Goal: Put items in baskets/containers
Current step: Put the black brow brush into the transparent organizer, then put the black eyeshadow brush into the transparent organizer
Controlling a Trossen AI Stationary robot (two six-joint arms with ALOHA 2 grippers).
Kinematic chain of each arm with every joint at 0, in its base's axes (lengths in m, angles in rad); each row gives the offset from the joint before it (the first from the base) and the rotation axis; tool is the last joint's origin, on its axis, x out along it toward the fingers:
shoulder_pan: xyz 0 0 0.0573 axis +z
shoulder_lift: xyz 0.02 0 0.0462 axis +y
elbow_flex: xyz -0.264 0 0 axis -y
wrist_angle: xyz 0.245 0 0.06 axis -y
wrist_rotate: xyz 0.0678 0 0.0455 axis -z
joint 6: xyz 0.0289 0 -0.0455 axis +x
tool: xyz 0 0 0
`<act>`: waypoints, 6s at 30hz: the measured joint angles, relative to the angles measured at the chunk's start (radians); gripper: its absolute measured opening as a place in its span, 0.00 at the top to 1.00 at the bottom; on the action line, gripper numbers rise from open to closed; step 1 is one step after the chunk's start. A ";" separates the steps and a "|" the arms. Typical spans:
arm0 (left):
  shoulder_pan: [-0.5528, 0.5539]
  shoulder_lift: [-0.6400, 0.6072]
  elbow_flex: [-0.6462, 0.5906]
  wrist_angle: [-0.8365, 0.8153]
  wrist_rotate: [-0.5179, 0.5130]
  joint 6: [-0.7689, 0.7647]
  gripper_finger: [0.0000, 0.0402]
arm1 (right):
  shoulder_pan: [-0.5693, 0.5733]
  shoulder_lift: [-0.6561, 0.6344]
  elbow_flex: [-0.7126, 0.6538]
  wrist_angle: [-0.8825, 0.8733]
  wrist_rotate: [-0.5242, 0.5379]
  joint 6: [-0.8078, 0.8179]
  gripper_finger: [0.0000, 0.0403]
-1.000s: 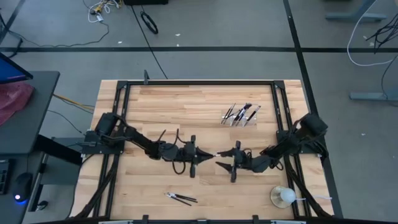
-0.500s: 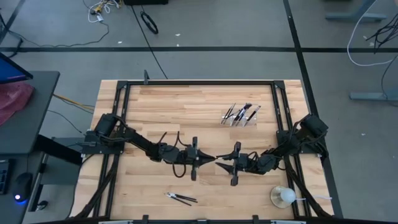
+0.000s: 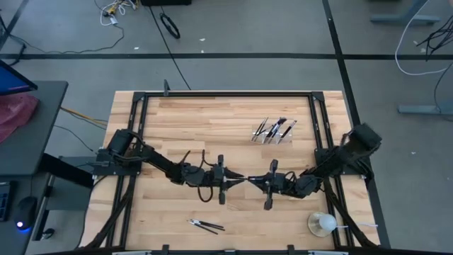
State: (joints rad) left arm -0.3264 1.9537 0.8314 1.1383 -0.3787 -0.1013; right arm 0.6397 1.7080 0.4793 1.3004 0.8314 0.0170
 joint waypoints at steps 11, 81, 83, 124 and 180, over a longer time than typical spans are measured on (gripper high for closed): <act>0.000 0.001 -0.001 -0.209 -0.055 -0.120 0.55 | 0.001 -0.683 0.101 -1.395 0.089 0.539 0.98; -0.049 -0.039 0.005 -0.376 -0.073 -0.142 0.54 | -0.616 -0.921 0.117 -1.618 -0.654 0.324 0.52; -0.079 -0.084 0.006 -0.477 -0.073 -0.142 0.55 | -0.507 -0.893 0.056 -1.452 -0.672 0.322 0.53; -0.523 -0.029 0.006 -0.985 -0.349 -0.693 0.55 | -0.188 -0.354 -0.099 -0.581 -0.420 0.389 0.59; -0.014 -0.032 -0.040 -0.495 0.058 -0.284 0.94 | -0.265 0.121 0.175 -0.722 -0.585 0.144 0.96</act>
State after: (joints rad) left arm -0.3408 1.9213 0.7910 0.6435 -0.3209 -0.3852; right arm 0.3744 1.8287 0.6543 0.5787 0.2462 0.1606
